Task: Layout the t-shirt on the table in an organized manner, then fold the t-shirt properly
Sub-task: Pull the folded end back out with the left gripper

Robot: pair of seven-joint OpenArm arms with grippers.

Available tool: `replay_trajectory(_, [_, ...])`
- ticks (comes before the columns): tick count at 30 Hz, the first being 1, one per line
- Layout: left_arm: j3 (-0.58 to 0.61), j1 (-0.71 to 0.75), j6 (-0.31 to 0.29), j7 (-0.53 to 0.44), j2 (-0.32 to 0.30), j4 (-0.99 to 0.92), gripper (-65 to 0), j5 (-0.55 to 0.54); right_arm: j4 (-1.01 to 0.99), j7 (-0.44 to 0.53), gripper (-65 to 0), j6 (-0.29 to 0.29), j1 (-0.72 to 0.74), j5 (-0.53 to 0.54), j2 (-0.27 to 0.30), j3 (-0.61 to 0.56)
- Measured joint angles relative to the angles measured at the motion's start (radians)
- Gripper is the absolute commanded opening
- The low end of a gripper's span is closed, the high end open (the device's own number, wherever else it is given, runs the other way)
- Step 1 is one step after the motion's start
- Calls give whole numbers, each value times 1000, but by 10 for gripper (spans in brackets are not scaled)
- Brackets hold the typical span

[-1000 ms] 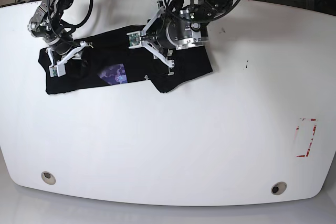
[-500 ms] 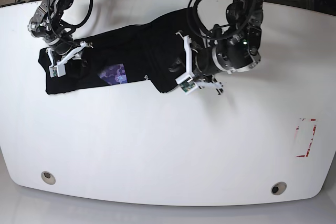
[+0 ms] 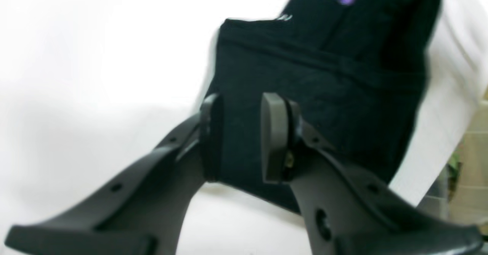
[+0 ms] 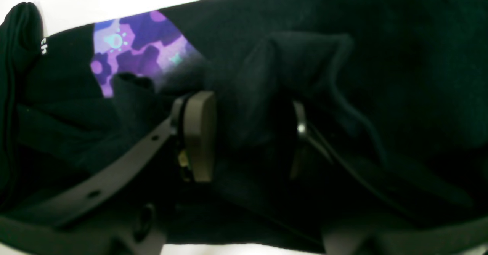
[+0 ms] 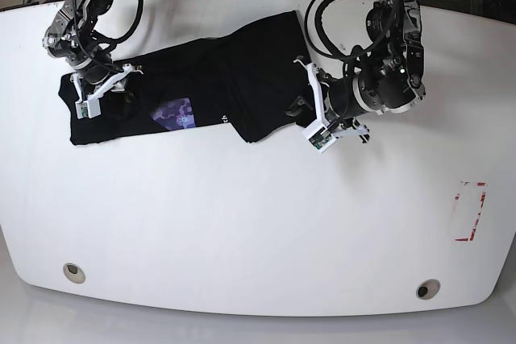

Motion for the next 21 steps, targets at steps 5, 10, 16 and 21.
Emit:
replay_trajectory(5, [12,-27,0,8,0,-61,-442,4,0,0,-404,0,0,0,0,0])
replay_trajectory(10, [92,-62,0,6,-5,-76,-399,3,0,0,-404,0,0,0,0,0])
replay_trajectory(16, [229,-72,0,3,4,-78,-399,2,0,8,-404,-1,1,0,-17,0])
replay_trajectory(21, [343,-95,0,3,5,-79,-399,85,0,8,-404,-1,3,0,-22,0])
